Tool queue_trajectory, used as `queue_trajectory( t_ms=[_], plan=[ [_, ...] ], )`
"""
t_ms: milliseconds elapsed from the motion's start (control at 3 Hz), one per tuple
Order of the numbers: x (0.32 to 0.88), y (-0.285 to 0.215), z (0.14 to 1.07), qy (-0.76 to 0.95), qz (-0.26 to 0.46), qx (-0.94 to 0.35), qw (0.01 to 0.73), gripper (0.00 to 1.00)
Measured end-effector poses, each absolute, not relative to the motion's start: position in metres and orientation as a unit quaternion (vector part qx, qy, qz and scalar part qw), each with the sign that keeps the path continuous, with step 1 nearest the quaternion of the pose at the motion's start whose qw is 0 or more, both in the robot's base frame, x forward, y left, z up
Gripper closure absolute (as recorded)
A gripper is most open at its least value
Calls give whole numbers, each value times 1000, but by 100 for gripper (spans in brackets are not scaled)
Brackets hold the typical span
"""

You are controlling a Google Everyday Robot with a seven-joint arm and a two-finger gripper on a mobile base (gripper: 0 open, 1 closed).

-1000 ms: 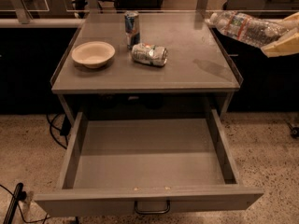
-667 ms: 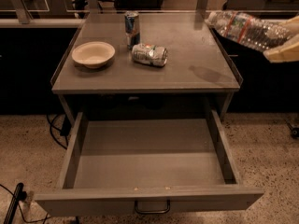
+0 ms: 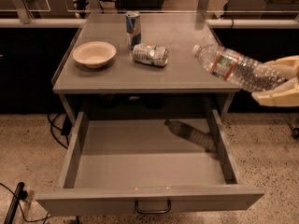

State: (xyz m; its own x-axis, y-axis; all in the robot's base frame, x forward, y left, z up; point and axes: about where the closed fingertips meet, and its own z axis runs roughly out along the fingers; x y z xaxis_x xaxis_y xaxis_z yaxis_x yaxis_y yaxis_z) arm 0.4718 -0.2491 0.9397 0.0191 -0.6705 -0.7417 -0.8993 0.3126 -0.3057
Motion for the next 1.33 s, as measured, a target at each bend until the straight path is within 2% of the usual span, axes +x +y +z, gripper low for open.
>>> queue_trajectory(
  t_ms=[667, 1333],
  plan=[
    [468, -213, 817, 725, 188, -554, 363, 100],
    [489, -183, 771, 739, 208, -540, 345, 100]
  ],
)
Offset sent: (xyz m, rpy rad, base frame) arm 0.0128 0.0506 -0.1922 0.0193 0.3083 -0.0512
